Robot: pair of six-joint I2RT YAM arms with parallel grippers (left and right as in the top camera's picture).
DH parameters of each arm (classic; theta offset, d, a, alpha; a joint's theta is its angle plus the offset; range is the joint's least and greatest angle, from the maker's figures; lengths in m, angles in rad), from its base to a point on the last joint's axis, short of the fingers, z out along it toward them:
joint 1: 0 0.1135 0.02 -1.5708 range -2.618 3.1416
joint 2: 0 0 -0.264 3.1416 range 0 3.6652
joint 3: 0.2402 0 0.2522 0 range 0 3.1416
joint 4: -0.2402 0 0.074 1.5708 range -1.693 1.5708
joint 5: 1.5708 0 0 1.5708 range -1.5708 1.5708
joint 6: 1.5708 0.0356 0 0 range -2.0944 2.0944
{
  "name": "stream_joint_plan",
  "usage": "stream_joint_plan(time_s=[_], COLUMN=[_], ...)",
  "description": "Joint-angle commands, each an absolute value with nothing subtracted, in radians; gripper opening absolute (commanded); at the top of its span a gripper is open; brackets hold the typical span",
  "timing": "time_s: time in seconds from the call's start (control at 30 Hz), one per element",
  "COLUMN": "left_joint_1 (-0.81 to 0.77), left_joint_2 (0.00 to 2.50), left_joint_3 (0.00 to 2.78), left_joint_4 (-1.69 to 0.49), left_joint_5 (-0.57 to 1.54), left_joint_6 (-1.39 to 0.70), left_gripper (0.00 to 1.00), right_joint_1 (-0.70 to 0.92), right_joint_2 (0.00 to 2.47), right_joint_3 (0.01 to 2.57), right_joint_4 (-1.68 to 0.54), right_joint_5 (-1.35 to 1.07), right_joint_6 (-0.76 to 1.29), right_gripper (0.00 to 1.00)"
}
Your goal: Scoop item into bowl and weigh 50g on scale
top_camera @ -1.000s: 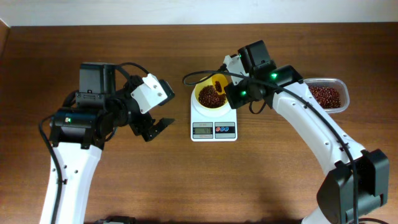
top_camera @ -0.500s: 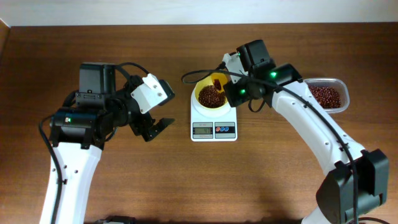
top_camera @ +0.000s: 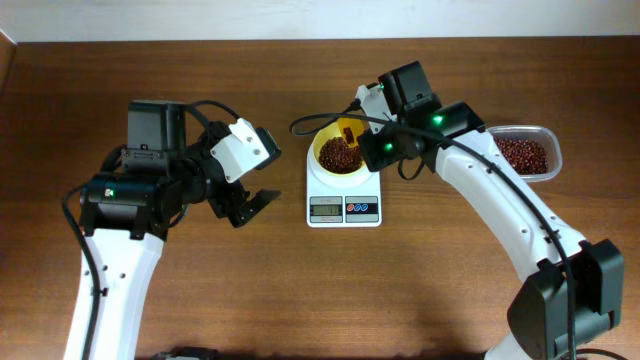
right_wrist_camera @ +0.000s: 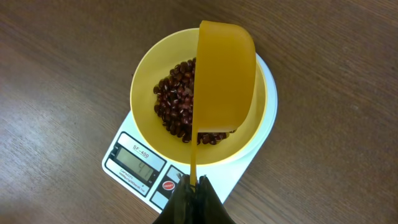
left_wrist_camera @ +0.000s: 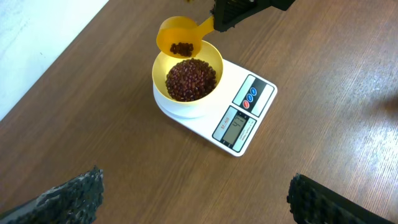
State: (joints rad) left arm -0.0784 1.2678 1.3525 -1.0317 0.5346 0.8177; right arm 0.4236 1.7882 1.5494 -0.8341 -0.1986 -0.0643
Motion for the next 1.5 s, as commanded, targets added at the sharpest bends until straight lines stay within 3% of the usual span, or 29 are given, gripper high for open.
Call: stream_joint_plan(time_s=[0.0,1.47], left_joint_1=[-0.081,-0.081], left_joint_2=[1.262,1.262], left_joint_3=[1.368,1.368], left_joint_4=[-1.031,-1.031], left_joint_5=[0.535,0.535], left_joint_6=[0.808,0.808], left_gripper=[0.99,0.99], right_joint_1=[0.438,0.437], right_joint_2=[1.79,1.79], right_joint_3=[1.582,1.585], right_joint_4=[-0.831,-0.831], right_joint_5=[-0.18,-0.21], right_joint_6=[-0.072,-0.071], right_gripper=[0.04,0.04])
